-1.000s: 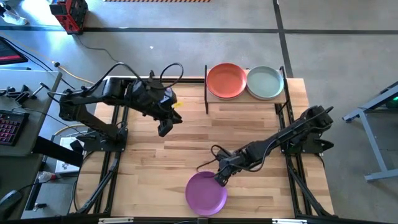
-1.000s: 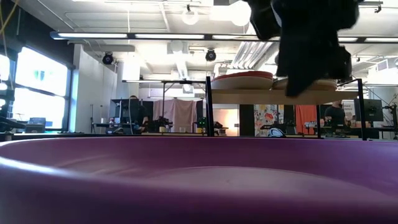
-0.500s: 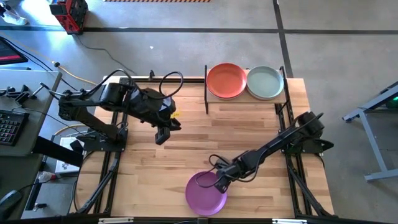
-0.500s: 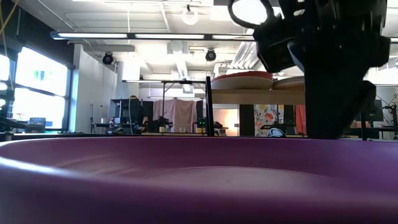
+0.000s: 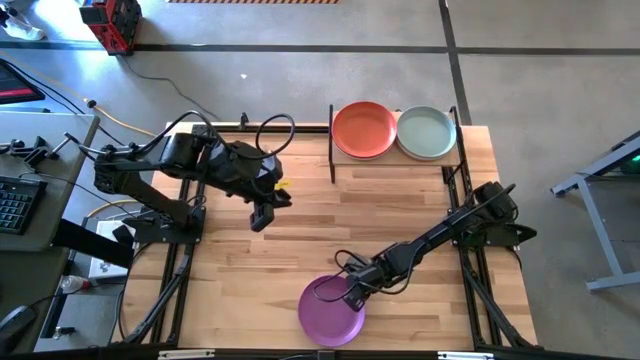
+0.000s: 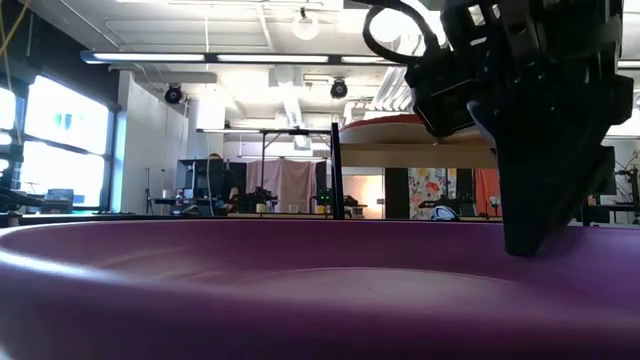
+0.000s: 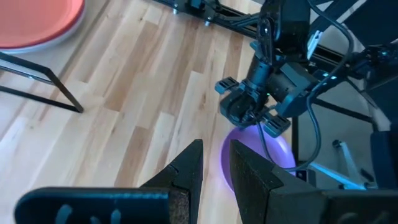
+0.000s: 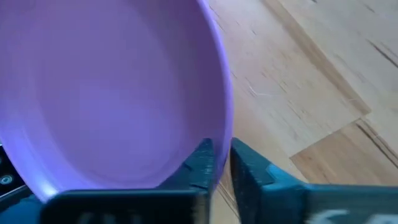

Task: Place and stack plates onto a shelf
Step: Stack the purple plate on top of the orange plate on the shelf

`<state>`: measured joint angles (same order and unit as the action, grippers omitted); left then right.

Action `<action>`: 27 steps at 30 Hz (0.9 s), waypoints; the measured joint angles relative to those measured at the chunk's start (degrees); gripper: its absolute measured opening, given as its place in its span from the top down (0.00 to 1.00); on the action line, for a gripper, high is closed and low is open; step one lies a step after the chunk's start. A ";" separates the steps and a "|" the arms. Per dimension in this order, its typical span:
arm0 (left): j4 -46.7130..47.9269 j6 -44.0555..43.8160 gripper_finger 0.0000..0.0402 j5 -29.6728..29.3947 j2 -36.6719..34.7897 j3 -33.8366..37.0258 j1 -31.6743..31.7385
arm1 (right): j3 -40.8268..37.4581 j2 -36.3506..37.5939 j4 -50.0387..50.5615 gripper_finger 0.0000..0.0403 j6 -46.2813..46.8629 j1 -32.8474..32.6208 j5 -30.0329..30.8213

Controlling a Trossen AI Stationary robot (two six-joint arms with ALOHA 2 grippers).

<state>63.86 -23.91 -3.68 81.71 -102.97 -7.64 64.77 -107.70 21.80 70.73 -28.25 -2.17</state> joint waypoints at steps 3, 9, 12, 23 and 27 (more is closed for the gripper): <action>0.07 0.03 0.83 -1.04 0.00 -0.01 0.00 | 0.00 0.02 0.14 0.98 0.09 0.15 0.04; 2.52 0.31 0.83 -1.48 0.00 0.01 0.17 | 0.04 0.25 2.02 0.99 1.26 1.43 -0.09; 4.25 1.08 0.83 -1.63 0.00 0.01 0.17 | 0.04 1.01 2.31 1.00 0.94 2.41 -0.05; 8.19 1.15 0.83 -5.38 0.00 0.01 0.17 | 0.04 8.14 5.28 1.00 -2.23 6.51 1.60; 9.43 2.45 0.83 -6.09 0.00 0.01 0.17 | 0.04 10.86 6.77 1.00 -3.74 8.13 2.10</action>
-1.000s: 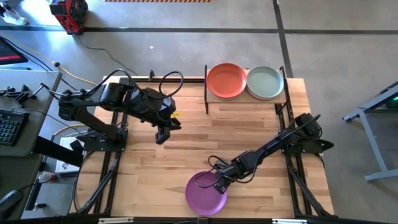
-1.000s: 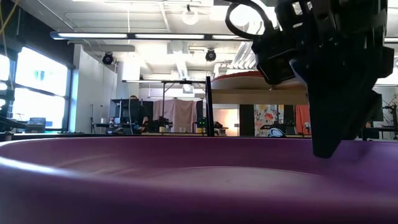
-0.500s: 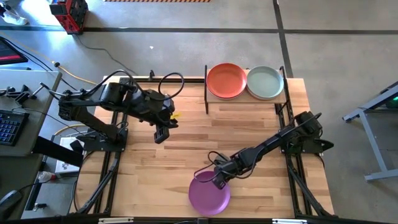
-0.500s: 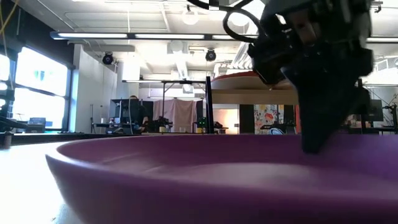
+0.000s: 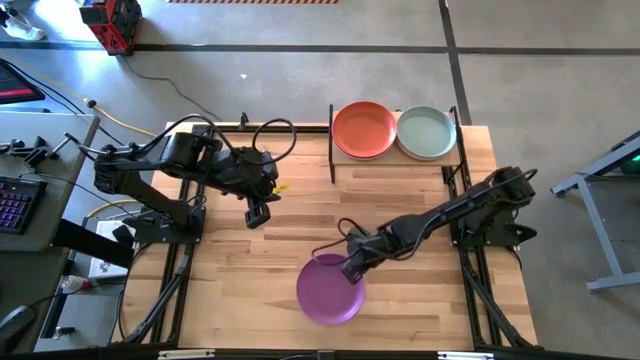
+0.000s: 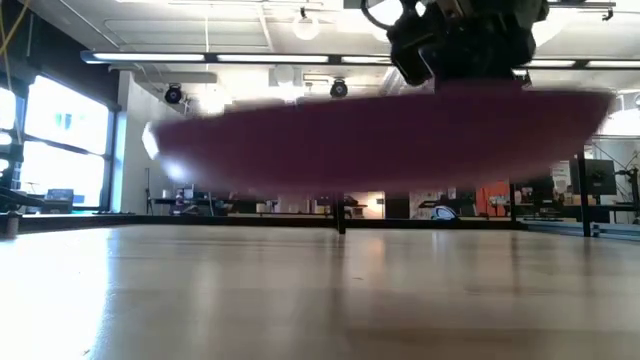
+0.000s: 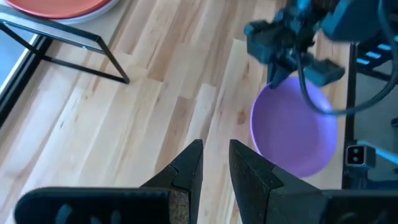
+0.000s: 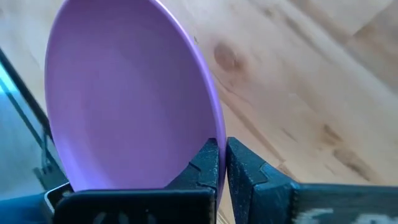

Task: Place and stack plates onto a shelf
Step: Stack the purple plate on top of the orange plate on the shelf

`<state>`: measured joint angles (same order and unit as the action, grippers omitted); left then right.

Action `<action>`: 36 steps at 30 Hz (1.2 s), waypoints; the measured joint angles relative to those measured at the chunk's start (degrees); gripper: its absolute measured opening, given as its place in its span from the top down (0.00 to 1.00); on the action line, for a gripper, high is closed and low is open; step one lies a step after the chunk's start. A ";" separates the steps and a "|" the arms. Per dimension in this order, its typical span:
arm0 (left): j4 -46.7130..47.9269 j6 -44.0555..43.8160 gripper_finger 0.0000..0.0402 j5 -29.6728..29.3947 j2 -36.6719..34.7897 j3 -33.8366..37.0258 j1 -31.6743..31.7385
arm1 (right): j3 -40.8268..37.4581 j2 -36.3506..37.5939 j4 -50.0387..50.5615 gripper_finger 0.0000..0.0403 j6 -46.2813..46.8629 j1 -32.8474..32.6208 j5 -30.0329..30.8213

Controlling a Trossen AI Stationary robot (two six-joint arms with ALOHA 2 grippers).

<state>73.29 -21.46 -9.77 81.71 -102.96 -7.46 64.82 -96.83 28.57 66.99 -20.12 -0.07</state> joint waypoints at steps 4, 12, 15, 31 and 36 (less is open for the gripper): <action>0.88 1.10 0.83 -0.01 0.02 0.00 0.42 | -0.02 3.40 1.84 1.00 -1.68 2.37 -0.01; 1.83 4.10 0.83 -0.03 0.02 0.00 4.15 | -0.02 13.73 5.82 1.00 -8.63 10.90 0.67; 2.60 4.73 0.83 -0.01 0.02 0.00 6.22 | -0.02 18.15 7.64 1.00 -11.81 15.60 1.05; 3.13 8.66 0.83 0.19 -0.55 0.00 18.83 | 5.79 31.13 9.83 1.00 -32.18 49.81 0.69; 3.13 8.66 0.83 0.19 -0.56 0.00 22.06 | 9.80 28.53 12.66 1.00 -36.86 60.19 -3.85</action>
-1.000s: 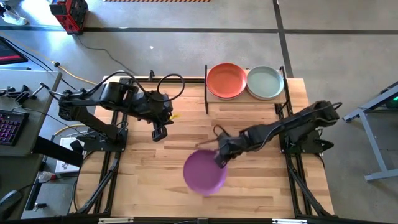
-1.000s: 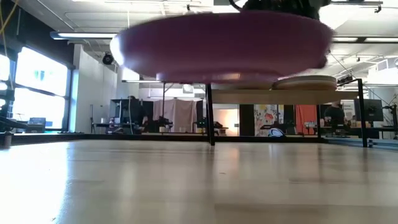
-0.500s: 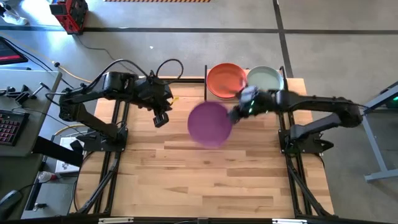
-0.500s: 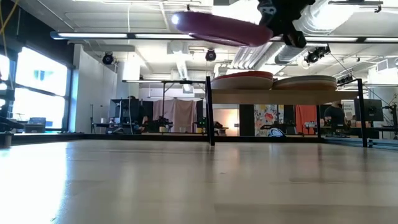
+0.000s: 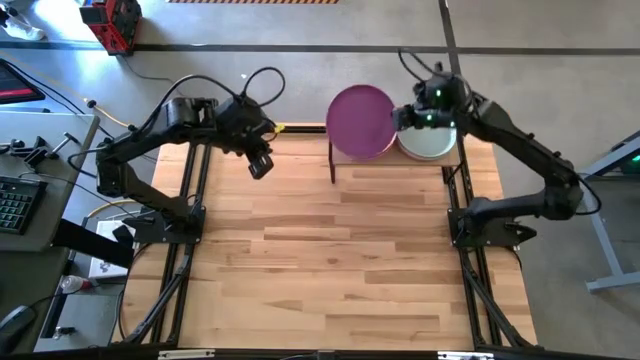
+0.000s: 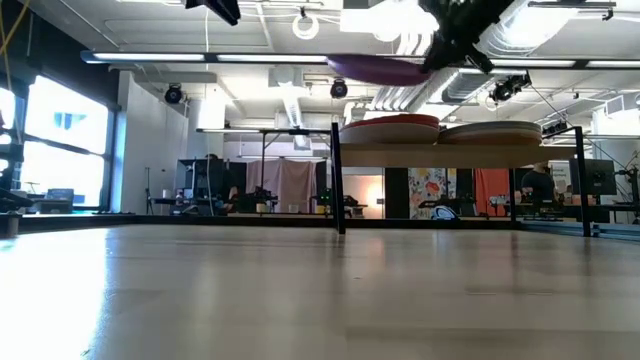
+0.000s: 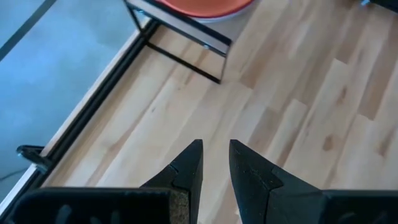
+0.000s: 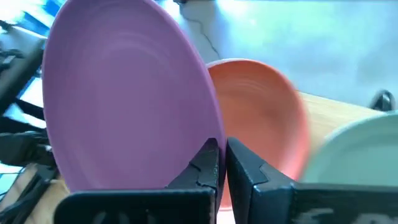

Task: Place and stack plates onto a shelf
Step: Stack the purple plate on top of the orange plate on the shelf

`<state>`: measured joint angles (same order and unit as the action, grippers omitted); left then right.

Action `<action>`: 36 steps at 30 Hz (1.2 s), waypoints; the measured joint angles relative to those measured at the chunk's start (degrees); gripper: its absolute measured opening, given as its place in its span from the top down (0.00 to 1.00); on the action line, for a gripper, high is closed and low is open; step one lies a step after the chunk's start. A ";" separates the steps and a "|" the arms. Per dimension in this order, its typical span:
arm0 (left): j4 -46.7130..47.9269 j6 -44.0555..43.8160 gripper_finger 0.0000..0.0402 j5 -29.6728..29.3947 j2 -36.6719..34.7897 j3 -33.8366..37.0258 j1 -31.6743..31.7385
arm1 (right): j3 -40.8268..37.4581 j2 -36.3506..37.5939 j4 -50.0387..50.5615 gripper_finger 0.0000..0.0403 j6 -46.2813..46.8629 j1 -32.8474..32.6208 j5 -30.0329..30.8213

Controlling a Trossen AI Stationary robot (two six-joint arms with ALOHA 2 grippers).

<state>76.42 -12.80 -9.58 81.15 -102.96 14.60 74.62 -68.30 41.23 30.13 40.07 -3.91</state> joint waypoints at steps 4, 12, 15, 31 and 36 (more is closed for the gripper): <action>0.00 -0.01 0.83 0.01 0.00 0.00 1.85 | 1.17 -3.09 3.56 1.00 -2.24 7.03 -6.04; -0.10 -0.02 0.83 0.02 0.02 0.00 4.33 | 1.17 -9.59 4.91 1.00 -5.61 12.97 -13.12; -0.11 -0.04 0.83 0.02 0.02 0.00 5.07 | 1.17 -11.40 4.88 1.00 -5.78 13.36 -14.15; -0.04 -0.02 0.83 0.02 0.02 0.00 7.21 | 1.19 -13.11 5.91 0.98 -7.16 13.25 -13.52; 0.02 -0.02 0.83 0.02 -0.01 0.00 7.21 | 1.19 -13.08 5.91 0.90 -7.26 13.25 -13.21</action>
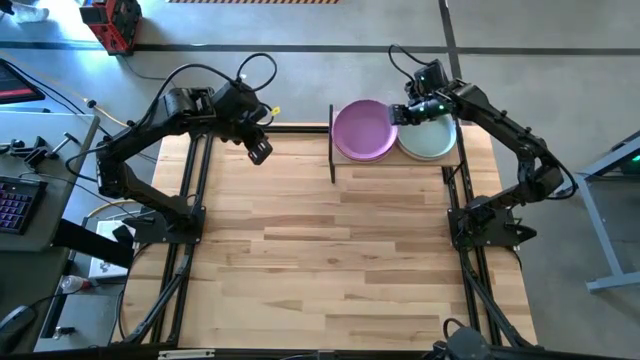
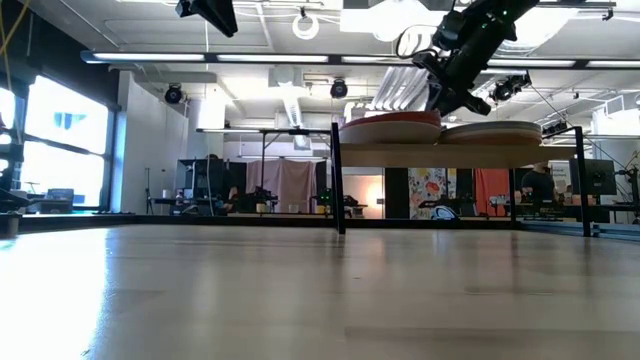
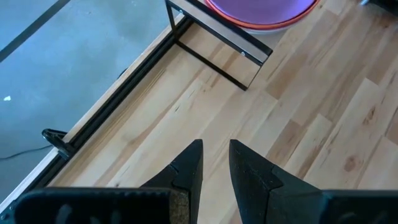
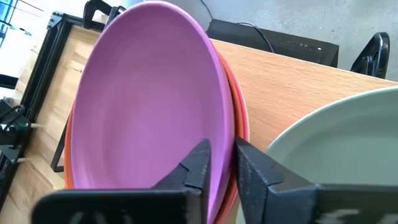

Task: Place and stack plates onto a shelf
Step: Stack the purple plate on top of the orange plate on the shelf, then return to Home Position

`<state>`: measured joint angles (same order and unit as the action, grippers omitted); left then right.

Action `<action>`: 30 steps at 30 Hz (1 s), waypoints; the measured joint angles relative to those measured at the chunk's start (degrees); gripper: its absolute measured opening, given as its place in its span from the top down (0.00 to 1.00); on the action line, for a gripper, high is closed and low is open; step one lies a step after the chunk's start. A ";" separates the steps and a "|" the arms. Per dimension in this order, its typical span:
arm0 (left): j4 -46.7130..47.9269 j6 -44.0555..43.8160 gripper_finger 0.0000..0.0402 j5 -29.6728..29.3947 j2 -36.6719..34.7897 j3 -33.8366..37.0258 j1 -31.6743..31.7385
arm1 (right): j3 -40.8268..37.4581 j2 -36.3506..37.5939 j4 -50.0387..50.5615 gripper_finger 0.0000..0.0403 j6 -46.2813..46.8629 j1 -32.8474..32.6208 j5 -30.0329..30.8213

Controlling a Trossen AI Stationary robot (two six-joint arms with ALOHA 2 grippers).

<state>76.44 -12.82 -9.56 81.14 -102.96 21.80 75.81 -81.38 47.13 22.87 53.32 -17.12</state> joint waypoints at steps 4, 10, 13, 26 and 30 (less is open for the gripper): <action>0.18 0.01 0.83 0.00 -0.60 0.00 0.00 | 0.00 0.00 -0.16 0.82 0.67 0.00 0.18; 0.33 1.01 0.83 0.00 -2.35 0.00 -0.02 | 0.00 0.17 -0.17 0.74 1.69 0.00 0.11; 0.61 1.01 0.83 0.00 -3.51 0.00 -0.14 | 0.00 1.03 -0.18 0.73 1.72 0.00 -0.36; -3.42 0.88 0.83 0.21 -15.37 6.77 -1.03 | 0.04 8.87 -4.37 0.72 -0.91 -1.81 -0.39; -10.93 1.01 0.83 0.42 -23.84 17.92 -2.26 | 0.04 11.42 -5.93 0.72 -1.51 -4.47 -0.21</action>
<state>65.51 -11.80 -9.14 57.30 -85.03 19.55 75.85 -69.96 41.21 21.36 48.85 -17.33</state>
